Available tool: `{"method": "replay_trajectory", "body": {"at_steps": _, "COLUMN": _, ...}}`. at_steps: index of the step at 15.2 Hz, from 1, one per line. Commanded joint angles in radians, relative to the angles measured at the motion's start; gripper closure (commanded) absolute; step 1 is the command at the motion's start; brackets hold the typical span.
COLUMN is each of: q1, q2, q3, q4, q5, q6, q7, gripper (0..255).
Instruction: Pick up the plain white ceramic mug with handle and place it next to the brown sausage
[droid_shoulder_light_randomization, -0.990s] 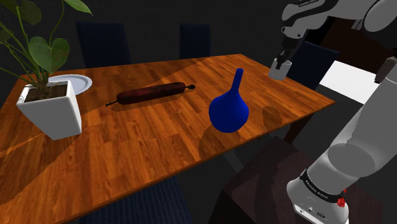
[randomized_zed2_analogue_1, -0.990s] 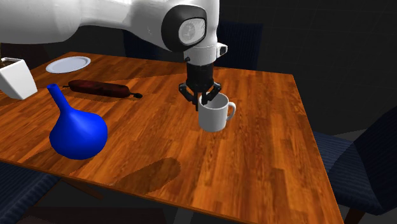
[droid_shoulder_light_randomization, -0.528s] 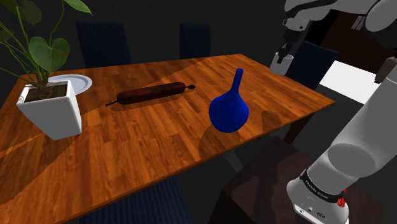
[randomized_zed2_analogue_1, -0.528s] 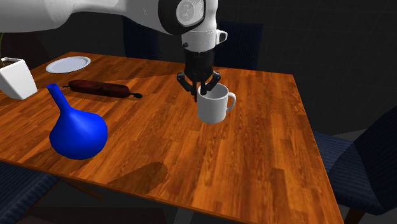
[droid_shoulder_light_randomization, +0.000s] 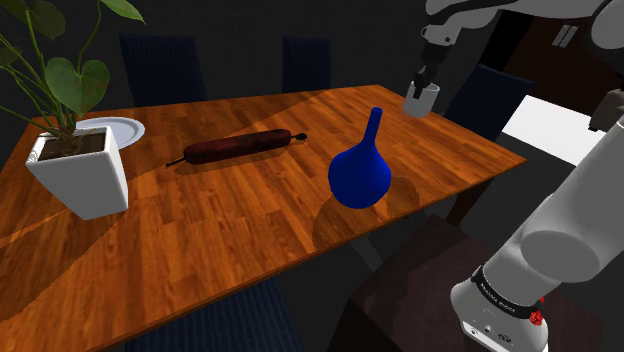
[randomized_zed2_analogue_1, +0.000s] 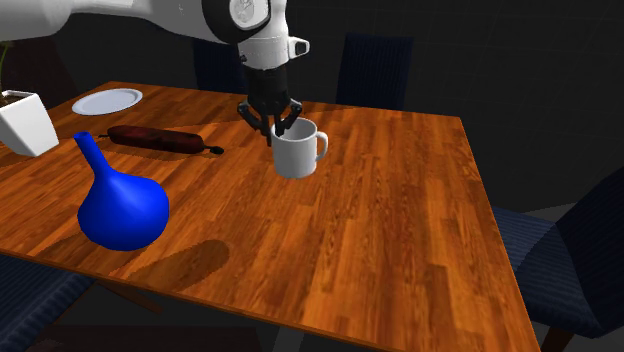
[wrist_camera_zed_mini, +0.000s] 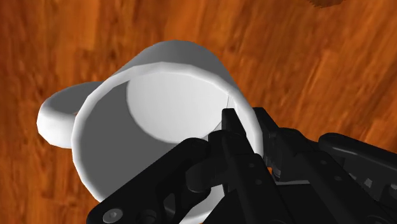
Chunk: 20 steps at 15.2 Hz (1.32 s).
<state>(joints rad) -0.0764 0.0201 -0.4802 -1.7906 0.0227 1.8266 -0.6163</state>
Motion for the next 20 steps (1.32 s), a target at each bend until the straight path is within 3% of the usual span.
{"method": "replay_trajectory", "body": {"at_steps": 1, "q1": 0.027, "q2": -0.006, "q3": 0.026, "q4": -0.009, "q5": -0.005, "q6": 0.005, "q7": 0.056, "gripper": 255}}
{"method": "replay_trajectory", "body": {"at_steps": 11, "q1": 0.140, "q2": 0.046, "q3": 0.133, "q4": 0.054, "q5": 0.007, "q6": -0.006, "q7": 0.274, "gripper": 255}}
{"method": "replay_trajectory", "body": {"at_steps": 20, "q1": 0.231, "q2": 0.174, "q3": 0.212, "q4": 0.221, "q5": 0.033, "q6": -0.047, "q7": 0.445, "gripper": 255}}
